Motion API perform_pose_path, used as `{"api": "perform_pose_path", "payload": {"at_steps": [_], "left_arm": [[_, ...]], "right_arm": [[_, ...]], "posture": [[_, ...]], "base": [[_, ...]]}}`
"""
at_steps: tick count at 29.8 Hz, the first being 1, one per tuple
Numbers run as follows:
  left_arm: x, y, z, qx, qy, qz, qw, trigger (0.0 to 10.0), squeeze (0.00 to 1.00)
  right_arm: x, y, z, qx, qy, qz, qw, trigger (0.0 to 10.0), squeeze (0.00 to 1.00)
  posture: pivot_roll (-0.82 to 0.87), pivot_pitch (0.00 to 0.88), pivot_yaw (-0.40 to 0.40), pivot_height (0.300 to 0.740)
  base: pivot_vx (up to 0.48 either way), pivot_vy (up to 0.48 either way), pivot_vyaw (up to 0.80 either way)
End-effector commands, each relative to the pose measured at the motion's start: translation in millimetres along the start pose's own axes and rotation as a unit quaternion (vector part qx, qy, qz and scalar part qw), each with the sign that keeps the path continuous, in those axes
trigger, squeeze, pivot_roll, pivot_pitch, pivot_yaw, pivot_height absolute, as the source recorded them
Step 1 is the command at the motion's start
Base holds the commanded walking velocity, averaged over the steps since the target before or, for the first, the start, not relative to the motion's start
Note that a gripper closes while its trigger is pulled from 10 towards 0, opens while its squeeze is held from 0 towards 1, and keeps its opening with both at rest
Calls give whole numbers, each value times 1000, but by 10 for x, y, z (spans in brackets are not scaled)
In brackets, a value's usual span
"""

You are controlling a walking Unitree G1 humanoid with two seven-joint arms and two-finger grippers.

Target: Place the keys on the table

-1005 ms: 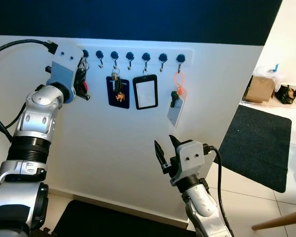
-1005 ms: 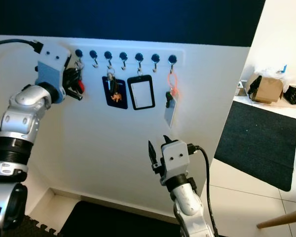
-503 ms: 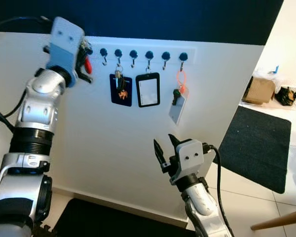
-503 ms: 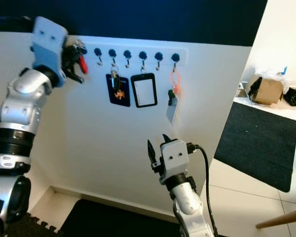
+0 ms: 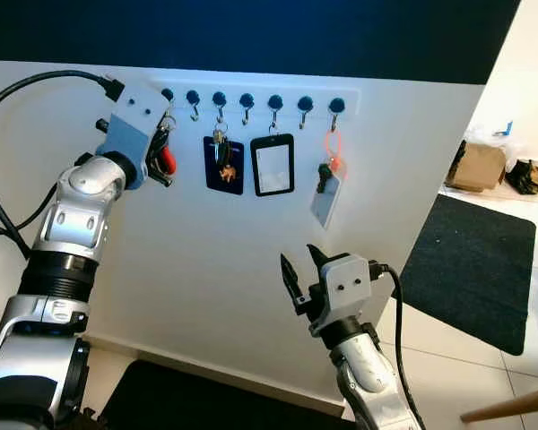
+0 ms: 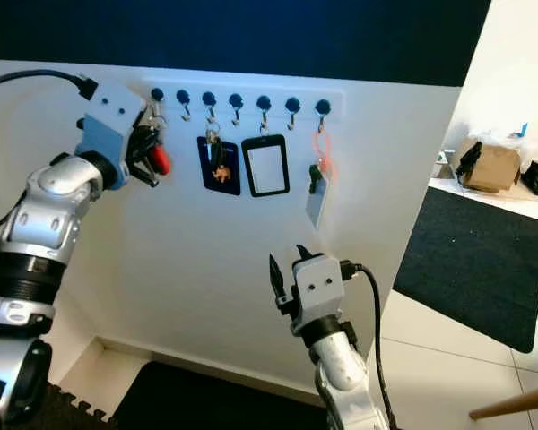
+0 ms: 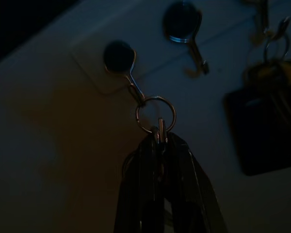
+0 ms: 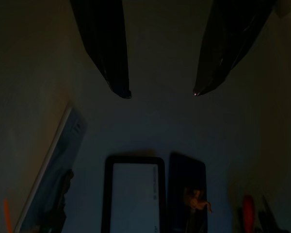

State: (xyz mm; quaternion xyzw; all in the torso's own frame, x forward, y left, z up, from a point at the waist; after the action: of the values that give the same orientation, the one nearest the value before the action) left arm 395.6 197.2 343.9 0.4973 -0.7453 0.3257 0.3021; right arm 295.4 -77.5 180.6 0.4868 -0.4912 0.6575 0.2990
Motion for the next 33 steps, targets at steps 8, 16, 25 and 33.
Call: {"api": "perform_pose_path", "payload": {"at_steps": [8,16,25,33], "left_arm": [[100,-304,111,-2,25,-9,1000,10000,0],[283,-321,-144,39,17,8,999,10000,0],[70,-90,-362,39,8,-3,999,10000,0],[-74,32,-303,28,10,-15,999,10000,0]], "right_arm": [[2,-9,-65,7,-5,-2,1000,10000,0],[-19,91,-38,-14,-2,-7,1000,10000,0],[-20,122,-17,-23,-1,-7,1000,10000,0],[-24,89,-33,-13,-4,-7,1000,10000,0]], "posture": [[21,187,82,740],[4,192,122,740],[16,192,123,740],[31,185,101,740]], "base": [[0,0,0],[0,0,0],[0,0,0],[0,0,0]]}}
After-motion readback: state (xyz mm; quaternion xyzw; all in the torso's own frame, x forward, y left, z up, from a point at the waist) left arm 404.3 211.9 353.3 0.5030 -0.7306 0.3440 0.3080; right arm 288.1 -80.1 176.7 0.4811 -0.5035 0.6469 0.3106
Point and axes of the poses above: a point about 5 cm out from each wrist's last joint towards the gripper, its own y axis pointing back from the gripper into the wrist, its own x axis along the axis of the wrist's last joint, z = x × y, the point moved 1 cm from there along -y, pointing out of the wrist towards the gripper, and after that the axes turned 6 degrees about -y, right-handed, at the moved point
